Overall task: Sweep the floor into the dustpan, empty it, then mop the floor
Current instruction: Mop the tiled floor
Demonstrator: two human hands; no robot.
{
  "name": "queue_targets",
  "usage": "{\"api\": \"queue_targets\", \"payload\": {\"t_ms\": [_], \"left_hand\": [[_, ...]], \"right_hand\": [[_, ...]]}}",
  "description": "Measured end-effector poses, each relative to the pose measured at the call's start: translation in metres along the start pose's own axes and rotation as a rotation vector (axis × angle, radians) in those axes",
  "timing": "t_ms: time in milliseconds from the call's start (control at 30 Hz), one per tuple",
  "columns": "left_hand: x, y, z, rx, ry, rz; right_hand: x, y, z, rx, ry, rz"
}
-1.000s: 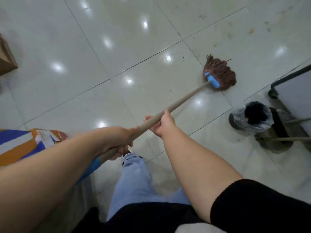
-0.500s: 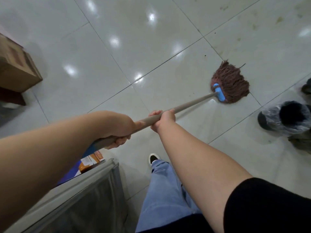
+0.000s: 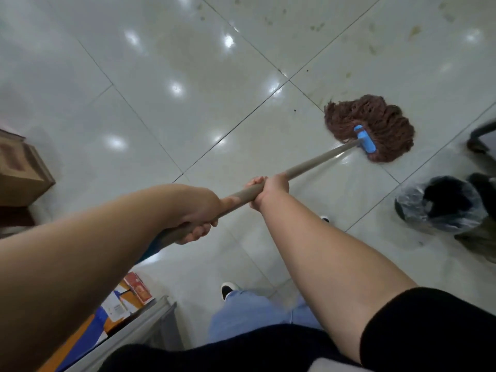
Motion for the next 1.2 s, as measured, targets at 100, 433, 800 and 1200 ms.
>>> {"api": "queue_targets", "payload": {"t_ms": [100,433,800,1200], "left_hand": [[-0.095,-0.017,0.006,0.032,-0.025,-0.014],[-0.333,0.009,0.011,0.044,-0.123,0.054],[-0.577,0.051,0.032,0.165,-0.261,0.15],[-0.799,0.029,0.051,0.167,-0.367,0.006]], "right_hand": [[0.097,0.007,-0.017,-0.028,0.018,-0.004],[0.327,-0.026,-0.064,-0.028,0.104,0.026],[0.558,-0.074,-0.112,-0.094,0.099,0.075],[0.793,-0.065,-0.142,-0.087,0.118,0.097]]}}
Point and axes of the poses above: each hand's wrist, its own z-axis towards the middle knuckle, its own y-axis out of the back of the hand, x = y × z, the point moved 3 cm from there along z, towards the middle knuckle, and after that the axes turned 13 degrees about -y, right-handed, at the moved point
